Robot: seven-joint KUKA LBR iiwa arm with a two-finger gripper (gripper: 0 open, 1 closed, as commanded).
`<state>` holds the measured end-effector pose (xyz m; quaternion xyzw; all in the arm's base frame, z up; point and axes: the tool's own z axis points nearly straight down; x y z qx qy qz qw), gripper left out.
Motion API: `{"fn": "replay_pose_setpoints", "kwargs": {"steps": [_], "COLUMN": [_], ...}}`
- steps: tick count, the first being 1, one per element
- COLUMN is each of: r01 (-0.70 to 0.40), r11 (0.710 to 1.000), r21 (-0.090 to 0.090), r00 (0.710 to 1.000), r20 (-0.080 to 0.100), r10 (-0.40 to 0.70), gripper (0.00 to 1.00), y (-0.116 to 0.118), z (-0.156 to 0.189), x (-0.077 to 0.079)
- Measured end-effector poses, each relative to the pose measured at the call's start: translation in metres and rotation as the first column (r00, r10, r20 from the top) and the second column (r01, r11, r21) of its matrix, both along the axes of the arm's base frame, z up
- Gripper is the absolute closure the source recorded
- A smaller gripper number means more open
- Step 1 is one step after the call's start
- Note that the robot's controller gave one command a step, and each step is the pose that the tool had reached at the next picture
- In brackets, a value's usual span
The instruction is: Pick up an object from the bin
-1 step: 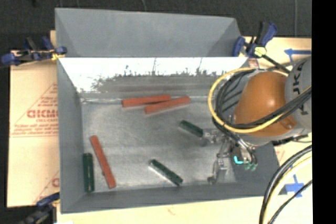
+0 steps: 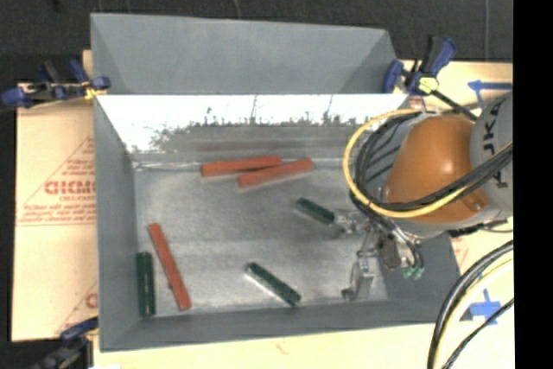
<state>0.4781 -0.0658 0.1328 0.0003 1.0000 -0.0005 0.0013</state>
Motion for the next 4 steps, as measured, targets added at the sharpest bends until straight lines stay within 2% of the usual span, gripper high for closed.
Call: {"fn": "replay_pose_setpoints", "kwargs": {"steps": [1, 2, 3, 4], "r01": [-0.064, -0.298, -0.289, -0.124], "r11": [0.998, 0.955, 0.957, 0.992], "r21": [-0.002, -0.002, -0.003, 0.002], "r00": [0.998, 0.955, 0.957, 0.992], "r20": [0.006, 0.01, 0.008, 0.0], "r10": [0.064, 0.298, 0.289, 0.124], "gripper": [0.0, 0.0, 0.0, 0.0], "y": [0.007, 0.001, 0.041, 0.085], "z": [-0.022, -0.047, -0.044, -0.032], "x": [-0.001, -0.001, 0.001, 0.025]}}
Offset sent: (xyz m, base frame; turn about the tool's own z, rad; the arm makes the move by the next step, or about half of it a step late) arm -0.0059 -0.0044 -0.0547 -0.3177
